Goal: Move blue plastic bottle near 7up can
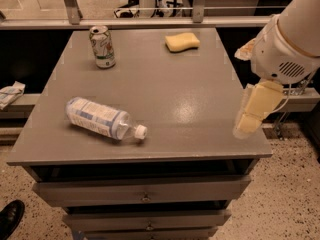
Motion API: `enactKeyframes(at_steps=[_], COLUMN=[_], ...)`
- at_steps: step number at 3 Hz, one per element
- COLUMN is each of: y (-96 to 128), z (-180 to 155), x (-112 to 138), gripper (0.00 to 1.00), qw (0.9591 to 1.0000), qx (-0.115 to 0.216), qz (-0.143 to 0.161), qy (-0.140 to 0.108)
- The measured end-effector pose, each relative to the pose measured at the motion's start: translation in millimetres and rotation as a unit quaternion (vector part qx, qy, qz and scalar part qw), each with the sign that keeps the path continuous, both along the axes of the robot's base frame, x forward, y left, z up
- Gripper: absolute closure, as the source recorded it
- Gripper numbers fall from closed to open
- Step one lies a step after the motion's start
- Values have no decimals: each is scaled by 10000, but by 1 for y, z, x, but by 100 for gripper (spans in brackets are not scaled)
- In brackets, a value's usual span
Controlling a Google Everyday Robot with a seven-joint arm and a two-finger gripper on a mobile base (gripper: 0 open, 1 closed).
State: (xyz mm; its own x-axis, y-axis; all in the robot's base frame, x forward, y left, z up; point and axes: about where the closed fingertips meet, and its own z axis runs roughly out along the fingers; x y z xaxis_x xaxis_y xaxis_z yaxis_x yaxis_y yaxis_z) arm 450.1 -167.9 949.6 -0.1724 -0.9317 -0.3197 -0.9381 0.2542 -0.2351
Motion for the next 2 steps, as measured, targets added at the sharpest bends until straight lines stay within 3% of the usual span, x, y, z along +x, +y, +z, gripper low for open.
enactKeyframes(at_steps=[1,2], y=[0,18], z=[0,0], x=[0,3], gripper=[0,0], qw=[10000,9999], qx=[0,155], qz=[0,8], qy=[-1,-9])
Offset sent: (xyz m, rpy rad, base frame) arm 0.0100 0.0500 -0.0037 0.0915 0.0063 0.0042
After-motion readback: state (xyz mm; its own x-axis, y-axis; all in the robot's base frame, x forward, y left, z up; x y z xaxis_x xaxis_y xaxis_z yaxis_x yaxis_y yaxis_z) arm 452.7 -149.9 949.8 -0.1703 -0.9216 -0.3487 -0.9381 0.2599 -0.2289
